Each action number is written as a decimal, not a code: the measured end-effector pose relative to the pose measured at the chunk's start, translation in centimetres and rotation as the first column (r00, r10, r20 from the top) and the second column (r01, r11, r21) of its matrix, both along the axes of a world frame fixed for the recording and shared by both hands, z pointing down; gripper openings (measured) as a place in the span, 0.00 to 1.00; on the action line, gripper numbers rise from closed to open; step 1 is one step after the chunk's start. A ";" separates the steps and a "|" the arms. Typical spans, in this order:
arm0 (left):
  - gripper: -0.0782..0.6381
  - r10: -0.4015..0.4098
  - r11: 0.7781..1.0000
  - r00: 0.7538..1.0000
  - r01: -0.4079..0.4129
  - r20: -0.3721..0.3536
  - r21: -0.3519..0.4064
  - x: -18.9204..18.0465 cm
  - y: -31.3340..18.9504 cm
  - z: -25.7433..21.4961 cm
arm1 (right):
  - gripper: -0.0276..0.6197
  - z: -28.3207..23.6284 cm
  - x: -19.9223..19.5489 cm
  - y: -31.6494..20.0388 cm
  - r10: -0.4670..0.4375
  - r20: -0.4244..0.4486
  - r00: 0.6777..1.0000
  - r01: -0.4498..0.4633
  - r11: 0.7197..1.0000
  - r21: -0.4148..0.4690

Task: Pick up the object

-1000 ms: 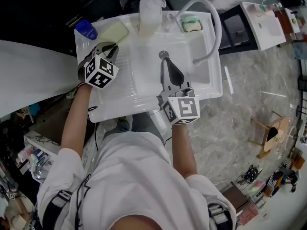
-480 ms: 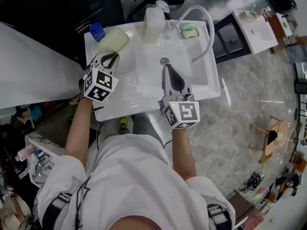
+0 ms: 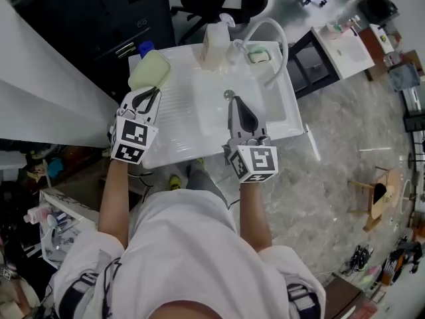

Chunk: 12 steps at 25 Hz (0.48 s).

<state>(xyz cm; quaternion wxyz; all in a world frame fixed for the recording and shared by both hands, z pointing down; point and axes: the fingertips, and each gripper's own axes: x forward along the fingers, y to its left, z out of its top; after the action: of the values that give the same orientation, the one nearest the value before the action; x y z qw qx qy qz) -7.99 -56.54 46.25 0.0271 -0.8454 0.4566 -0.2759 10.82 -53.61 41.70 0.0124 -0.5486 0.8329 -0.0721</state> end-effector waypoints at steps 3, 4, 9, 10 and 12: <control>0.16 -0.013 1.000 1.000 0.013 -0.021 0.011 -1.2 1.6 -0.6 | 0.05 -0.8 -0.4 1.1 0.010 -0.003 1.000 -0.010 1.000 0.018; 0.16 -0.016 1.000 1.000 0.017 -0.027 0.018 -1.6 2.0 -0.8 | 0.05 -1.1 -0.5 1.5 0.013 -0.004 1.000 -0.013 1.000 0.024; 0.16 -0.032 0.997 0.998 0.037 -0.062 0.069 -3.4 3.7 -3.1 | 0.05 -2.5 -0.6 2.9 0.033 -0.009 0.999 -0.033 0.998 0.048; 0.16 -0.035 0.996 0.996 0.041 -0.077 0.081 -3.7 4.1 -3.7 | 0.05 -2.7 -0.6 3.2 0.037 -0.011 0.999 -0.037 0.998 0.052; 0.16 -0.036 0.993 0.994 0.047 -0.101 0.108 -4.3 5.0 -5.1 | 0.05 -3.2 -0.8 4.0 0.041 -0.017 0.999 -0.040 0.997 0.061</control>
<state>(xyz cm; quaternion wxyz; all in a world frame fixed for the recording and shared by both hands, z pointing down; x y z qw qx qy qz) -12.31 -51.59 41.13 0.0451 -0.8456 0.4893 -0.2085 10.06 -49.66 38.49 0.0231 -0.5652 0.8236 -0.0417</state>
